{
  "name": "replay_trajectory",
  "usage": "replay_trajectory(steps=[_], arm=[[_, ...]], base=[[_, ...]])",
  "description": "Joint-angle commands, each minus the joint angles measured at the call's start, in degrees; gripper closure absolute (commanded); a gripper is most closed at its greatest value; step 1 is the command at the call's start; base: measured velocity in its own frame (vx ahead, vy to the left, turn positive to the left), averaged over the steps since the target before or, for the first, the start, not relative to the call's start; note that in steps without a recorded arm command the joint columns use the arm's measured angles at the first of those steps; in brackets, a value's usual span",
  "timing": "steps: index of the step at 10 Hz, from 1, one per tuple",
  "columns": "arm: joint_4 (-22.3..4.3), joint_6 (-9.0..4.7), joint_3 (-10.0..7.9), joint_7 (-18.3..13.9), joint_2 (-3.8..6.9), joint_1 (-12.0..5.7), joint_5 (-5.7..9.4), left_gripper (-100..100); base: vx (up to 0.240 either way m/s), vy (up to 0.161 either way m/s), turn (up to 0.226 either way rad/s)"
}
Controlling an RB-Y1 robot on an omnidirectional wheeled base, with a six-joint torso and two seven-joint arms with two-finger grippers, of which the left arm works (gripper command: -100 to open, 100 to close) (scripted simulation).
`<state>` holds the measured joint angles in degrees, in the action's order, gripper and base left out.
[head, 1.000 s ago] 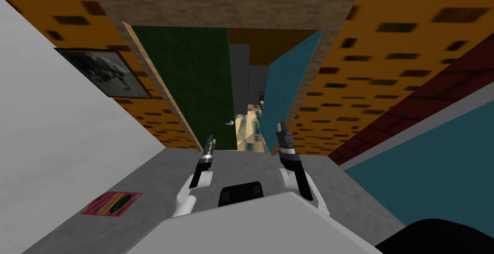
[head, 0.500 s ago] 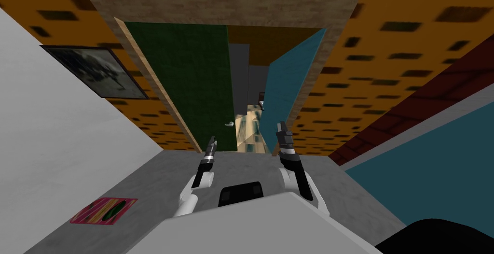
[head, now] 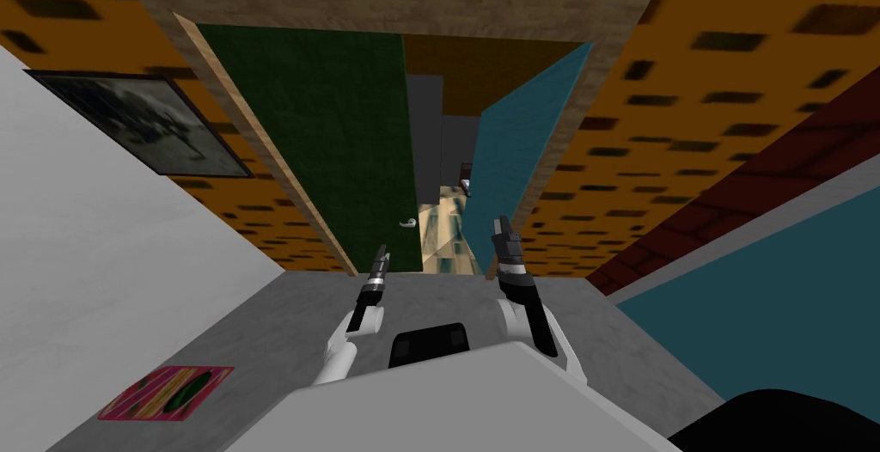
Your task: Push the door open
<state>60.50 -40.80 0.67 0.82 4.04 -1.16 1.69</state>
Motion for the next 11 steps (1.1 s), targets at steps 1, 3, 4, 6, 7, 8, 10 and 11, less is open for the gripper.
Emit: replay_trajectory(steps=[1,3,4,6,7,8,10,11], arm=[[-1.62,-0.49,0.0,0.03,-0.08,-0.64,0.04,-100],[-5.06,-1.14,0.21,-0.03,-0.35,-1.95,0.12,-100],[-6.69,-1.45,0.31,-0.05,-0.5,-2.57,0.15,-100],[-9.97,-2.07,0.5,-0.1,-0.81,-3.82,0.23,-100],[-11.5,-2.36,0.59,-0.13,-0.98,-4.4,0.26,-100],[-12.91,-2.63,0.68,-0.15,-1.15,-4.93,0.29,-100],[-15.72,-3.16,0.85,-0.19,-1.51,-6.01,0.36,-100],[-17.13,-3.43,0.93,-0.22,-1.69,-6.54,0.39,-100]], base=[[0.039,0.017,-0.011],[0.062,0.015,-0.029],[0.1,0.036,-0.031],[0.093,0.045,-0.03],[0.089,0.047,-0.034],[0.082,0.044,-0.027],[0.081,0.027,-0.027],[0.079,0.023,-0.027]])
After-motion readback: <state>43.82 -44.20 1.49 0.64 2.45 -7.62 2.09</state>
